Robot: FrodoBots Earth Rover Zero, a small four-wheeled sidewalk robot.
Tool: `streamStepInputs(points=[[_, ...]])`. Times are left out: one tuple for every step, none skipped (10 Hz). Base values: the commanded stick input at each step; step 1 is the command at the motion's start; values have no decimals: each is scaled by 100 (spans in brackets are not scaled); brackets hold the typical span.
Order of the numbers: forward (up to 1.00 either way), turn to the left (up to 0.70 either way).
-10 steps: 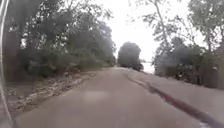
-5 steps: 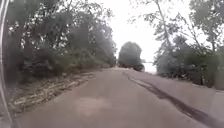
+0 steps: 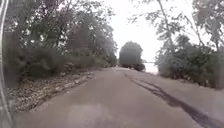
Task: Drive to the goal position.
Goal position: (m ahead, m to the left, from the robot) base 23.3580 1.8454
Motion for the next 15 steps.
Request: streamStepInputs(points=[[70,0],[70,0],[70,0],[70,0],[70,0],[70,0],[70,0],[70,0],[70,0],[70,0],[70,0],[70,0],[70,0],[70,0],[70,0]])
